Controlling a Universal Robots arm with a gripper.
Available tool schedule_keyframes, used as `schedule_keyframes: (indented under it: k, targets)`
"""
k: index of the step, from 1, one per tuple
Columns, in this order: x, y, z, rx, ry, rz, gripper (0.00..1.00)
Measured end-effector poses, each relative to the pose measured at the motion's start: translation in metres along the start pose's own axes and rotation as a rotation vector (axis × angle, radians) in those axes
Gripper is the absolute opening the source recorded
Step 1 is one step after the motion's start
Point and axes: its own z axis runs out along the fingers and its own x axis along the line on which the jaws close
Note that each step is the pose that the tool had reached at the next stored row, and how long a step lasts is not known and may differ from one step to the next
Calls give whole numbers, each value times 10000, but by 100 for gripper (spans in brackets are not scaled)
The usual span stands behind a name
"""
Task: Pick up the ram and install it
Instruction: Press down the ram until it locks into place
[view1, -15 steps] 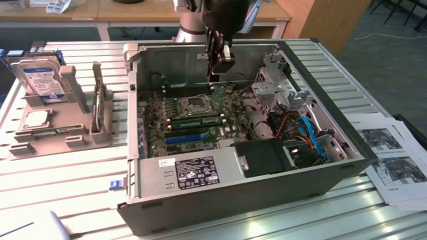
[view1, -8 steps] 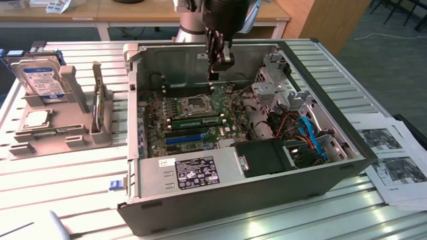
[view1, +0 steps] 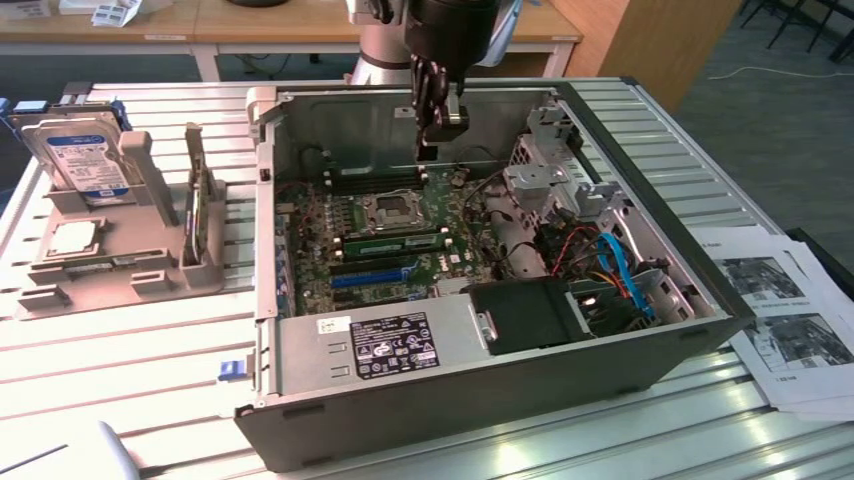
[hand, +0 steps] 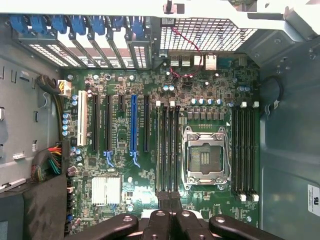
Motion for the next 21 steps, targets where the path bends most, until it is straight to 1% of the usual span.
schedule_keyframes:
  k: [3, 9, 17, 18, 19, 21]
  targets:
    - [-1, -37, -2, -1, 1, 1, 10]
    - [-3, -187, -6, -12, 0, 1, 10]
    - [-6, -366, -12, -43, 1, 1, 10]
    - [-6, -367, -4, -42, -2, 1, 10]
    - [-4, -368, 32, -42, 2, 1, 10]
    - [-4, -368, 50, -42, 2, 1, 10]
